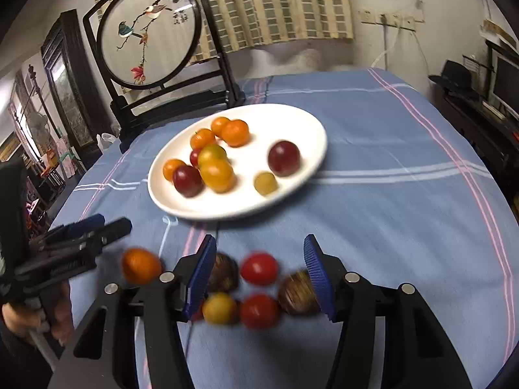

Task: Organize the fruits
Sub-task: 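Lower the tomato and lime onto the white plate and open both tools, then grasp an orange with the left tool while the right tool grasps a dark passion fruit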

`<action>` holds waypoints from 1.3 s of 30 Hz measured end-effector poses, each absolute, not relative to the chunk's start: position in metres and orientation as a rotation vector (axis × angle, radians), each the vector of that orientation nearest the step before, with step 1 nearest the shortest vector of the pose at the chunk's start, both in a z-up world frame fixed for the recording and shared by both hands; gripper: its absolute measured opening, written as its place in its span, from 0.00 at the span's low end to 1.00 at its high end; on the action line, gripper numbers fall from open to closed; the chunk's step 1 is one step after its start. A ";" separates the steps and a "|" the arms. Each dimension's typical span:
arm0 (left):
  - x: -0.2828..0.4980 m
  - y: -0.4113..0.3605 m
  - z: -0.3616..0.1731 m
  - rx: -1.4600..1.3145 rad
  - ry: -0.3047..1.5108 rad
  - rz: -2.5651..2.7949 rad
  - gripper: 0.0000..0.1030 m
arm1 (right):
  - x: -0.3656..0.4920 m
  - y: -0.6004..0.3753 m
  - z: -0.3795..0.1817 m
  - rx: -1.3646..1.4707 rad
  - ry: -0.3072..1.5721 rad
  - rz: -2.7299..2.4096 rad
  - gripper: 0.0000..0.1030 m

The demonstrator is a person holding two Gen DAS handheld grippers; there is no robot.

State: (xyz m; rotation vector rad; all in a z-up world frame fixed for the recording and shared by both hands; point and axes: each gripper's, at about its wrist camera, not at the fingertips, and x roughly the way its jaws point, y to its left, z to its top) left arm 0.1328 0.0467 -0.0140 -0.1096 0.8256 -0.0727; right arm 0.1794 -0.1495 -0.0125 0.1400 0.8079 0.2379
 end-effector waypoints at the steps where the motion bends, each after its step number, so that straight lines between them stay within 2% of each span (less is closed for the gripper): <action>1: 0.132 0.047 -0.015 -0.110 0.827 -0.074 0.78 | 0.174 -0.154 -0.014 0.132 0.813 0.225 0.55; 15: 0.132 0.051 -0.016 -0.106 0.826 -0.068 0.84 | 0.145 -0.170 -0.039 0.022 0.917 0.157 0.55; 22: 0.133 0.050 -0.019 -0.102 0.846 -0.069 0.86 | 0.160 -0.159 -0.052 -0.061 0.970 0.142 0.55; 33: 0.134 0.051 -0.021 -0.119 0.860 -0.077 0.86 | 0.193 -0.144 -0.052 -0.147 0.953 0.187 0.55; 34: 0.135 0.051 -0.021 -0.117 0.863 -0.078 0.86 | 0.195 -0.145 -0.051 -0.135 0.959 0.201 0.52; 35: 0.135 0.051 -0.021 -0.117 0.864 -0.079 0.86 | 0.197 -0.145 -0.050 -0.118 0.964 0.218 0.44; 39: 0.134 0.049 -0.020 -0.116 0.864 -0.086 0.86 | 0.192 -0.147 -0.049 -0.086 0.945 0.204 0.43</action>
